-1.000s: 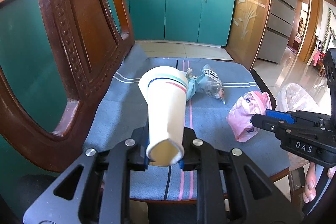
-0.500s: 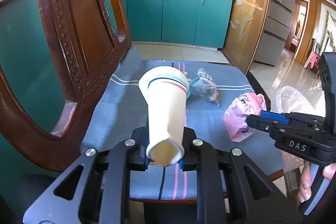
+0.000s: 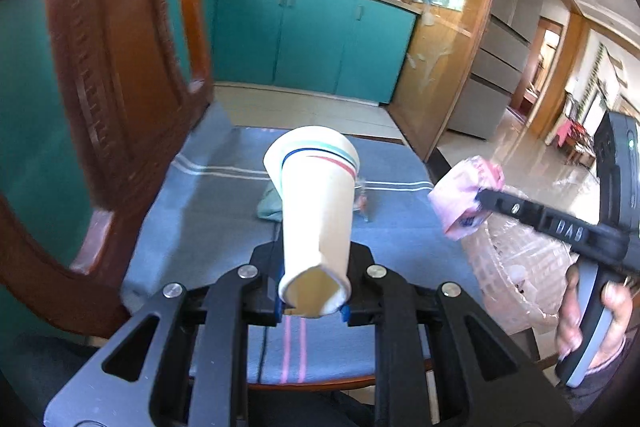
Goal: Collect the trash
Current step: 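Carry the paper cup and pink bag into the wastebasket and open both tools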
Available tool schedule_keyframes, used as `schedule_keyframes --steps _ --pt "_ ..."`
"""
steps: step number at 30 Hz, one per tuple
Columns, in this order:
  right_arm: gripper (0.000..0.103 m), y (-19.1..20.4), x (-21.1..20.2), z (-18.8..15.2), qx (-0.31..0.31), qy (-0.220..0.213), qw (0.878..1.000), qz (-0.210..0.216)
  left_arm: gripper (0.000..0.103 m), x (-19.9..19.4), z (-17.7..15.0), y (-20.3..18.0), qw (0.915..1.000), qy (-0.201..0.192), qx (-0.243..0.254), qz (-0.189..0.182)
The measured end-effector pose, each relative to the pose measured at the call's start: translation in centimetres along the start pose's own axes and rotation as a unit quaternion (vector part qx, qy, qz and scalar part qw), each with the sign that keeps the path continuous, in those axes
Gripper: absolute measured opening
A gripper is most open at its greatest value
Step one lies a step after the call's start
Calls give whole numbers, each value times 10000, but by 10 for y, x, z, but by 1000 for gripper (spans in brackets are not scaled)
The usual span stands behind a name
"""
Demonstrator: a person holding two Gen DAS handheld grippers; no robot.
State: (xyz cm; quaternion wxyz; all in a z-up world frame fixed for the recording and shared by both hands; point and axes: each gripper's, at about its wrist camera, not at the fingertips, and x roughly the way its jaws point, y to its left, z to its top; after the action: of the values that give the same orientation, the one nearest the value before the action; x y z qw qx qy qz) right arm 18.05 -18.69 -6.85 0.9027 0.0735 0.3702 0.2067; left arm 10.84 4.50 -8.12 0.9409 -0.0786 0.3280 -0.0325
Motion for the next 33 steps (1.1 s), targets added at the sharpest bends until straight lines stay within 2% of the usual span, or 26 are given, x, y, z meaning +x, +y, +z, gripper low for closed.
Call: schedule_keyframes --steps 5,8,11,14,19,21,22,23,24,26,30,33 --pt "29 -54 -43 2 411 -414 9961 -663 21 15 9 -43 9981 106 380 -475" --pt "29 -83 -65 -5 674 -539 9910 -1025 21 31 12 -82 9938 251 682 -845" --pt "29 -118 -90 -19 1039 -634 9829 -1381 21 47 13 -127 9856 434 995 -1299" --pt "29 -141 -108 -33 1280 -680 9756 -1649 21 62 7 -177 9716 621 1421 -1787" --pt "29 -166 -125 -50 1527 -702 9677 -1879 22 85 -10 -237 9515 1052 1841 -2227" --pt "29 -174 -128 -56 1593 -699 9655 -1937 30 91 -18 -254 9441 1116 2037 -2341" --pt "29 -175 -128 -58 1617 -685 9651 -1944 35 94 -20 -259 9437 1114 2080 -2317" --pt "30 -178 -128 -60 1653 -660 9645 -1951 49 96 -23 -263 9451 1111 2093 -2248" --pt "31 -180 -127 -62 1676 -655 9642 -1949 53 96 -24 -263 9465 1102 2070 -2216" --pt "33 -184 -123 -62 1722 -623 9640 -1929 57 96 -24 -258 9504 1080 2050 -2074" --pt "49 -184 -119 -64 1766 -579 9644 -1883 72 88 -14 -241 9659 679 2020 -1473" --pt "59 -177 -114 -62 1716 -581 9662 -1832 78 78 -5 -230 9722 434 2022 -1102"
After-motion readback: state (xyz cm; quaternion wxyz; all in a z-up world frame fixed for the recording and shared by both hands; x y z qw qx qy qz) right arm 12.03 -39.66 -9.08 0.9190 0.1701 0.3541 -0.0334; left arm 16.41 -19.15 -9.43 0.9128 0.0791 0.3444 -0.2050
